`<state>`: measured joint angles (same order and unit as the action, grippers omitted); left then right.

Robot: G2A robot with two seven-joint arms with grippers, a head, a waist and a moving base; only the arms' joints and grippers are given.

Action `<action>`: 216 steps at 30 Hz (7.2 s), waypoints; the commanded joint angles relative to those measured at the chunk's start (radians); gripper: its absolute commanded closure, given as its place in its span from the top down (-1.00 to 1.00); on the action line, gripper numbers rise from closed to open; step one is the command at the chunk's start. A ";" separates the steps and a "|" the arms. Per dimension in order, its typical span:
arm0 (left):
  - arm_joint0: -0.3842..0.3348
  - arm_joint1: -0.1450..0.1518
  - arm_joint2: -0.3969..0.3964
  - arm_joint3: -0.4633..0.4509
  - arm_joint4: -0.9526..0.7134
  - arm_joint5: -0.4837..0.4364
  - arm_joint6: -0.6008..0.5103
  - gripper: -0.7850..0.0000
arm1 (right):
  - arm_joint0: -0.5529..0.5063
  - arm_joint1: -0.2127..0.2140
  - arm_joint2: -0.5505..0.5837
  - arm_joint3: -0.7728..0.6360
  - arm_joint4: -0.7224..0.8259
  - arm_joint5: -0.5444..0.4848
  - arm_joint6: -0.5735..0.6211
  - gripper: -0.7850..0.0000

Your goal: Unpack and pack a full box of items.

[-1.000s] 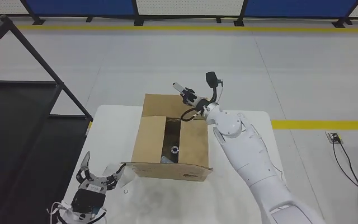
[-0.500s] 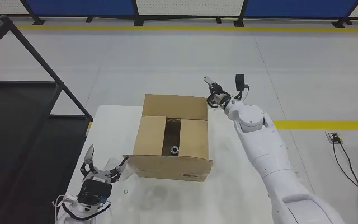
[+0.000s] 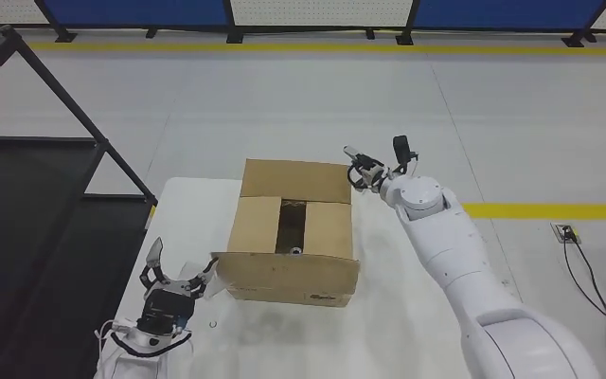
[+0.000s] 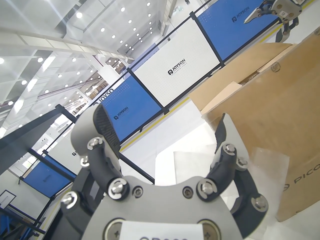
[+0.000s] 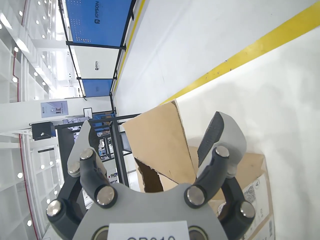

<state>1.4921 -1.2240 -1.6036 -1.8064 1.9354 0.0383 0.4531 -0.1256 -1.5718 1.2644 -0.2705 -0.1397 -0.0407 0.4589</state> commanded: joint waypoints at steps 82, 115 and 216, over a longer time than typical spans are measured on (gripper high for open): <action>-0.240 -0.020 0.145 0.210 0.129 0.137 -0.128 1.00 | -0.288 0.104 -0.055 -0.667 0.226 0.335 0.717 1.00; -0.046 -0.030 -0.136 -0.160 -0.831 -0.086 -0.248 1.00 | -0.387 0.148 -0.074 -0.652 0.213 -0.057 0.668 1.00; -0.441 -0.109 0.361 -0.215 -1.320 0.579 -0.565 1.00 | -0.538 0.184 -0.178 -0.862 0.001 -0.679 0.316 1.00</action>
<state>1.0594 -1.3300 -1.2619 -2.0286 0.6106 0.6030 -0.1134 -0.6629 -1.3878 1.0872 -1.1312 -0.1208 -0.7098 0.7924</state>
